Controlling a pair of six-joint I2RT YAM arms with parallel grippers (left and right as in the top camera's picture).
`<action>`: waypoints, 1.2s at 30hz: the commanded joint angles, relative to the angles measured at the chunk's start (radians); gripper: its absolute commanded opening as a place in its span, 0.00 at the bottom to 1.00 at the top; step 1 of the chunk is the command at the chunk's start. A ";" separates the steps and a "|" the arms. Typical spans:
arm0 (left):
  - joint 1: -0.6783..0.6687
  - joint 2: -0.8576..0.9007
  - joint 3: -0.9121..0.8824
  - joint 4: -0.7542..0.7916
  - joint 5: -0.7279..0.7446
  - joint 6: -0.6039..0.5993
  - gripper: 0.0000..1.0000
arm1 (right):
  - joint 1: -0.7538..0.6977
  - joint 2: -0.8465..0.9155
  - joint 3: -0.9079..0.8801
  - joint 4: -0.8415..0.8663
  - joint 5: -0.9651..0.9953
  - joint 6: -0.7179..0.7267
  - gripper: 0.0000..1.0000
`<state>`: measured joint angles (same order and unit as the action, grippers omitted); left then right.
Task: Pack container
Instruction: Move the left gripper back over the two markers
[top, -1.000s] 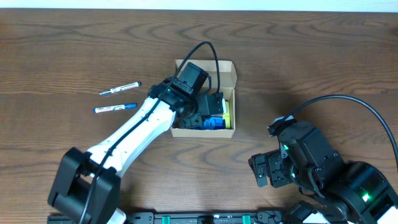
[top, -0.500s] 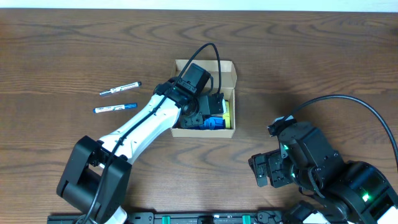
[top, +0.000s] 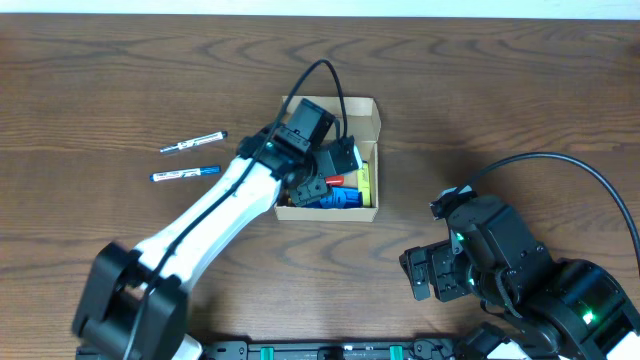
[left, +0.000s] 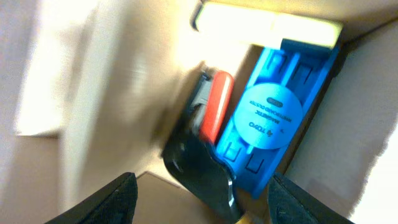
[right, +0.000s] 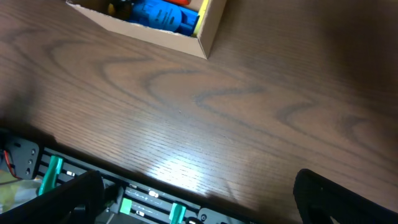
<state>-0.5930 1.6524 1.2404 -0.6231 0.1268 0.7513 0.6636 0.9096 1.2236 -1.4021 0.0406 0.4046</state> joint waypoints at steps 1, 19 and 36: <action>0.000 -0.092 0.019 -0.005 -0.008 -0.057 0.67 | 0.008 0.000 0.007 -0.002 0.004 -0.013 0.99; 0.319 -0.317 0.019 -0.077 -0.324 -0.980 0.79 | 0.008 0.000 0.007 -0.002 0.004 -0.013 0.99; 0.533 -0.136 0.019 -0.102 -0.080 -1.118 0.96 | 0.008 0.000 0.007 -0.002 0.003 -0.013 0.99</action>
<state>-0.0624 1.5105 1.2434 -0.7345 -0.0200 -0.3222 0.6636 0.9096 1.2236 -1.4021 0.0406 0.4046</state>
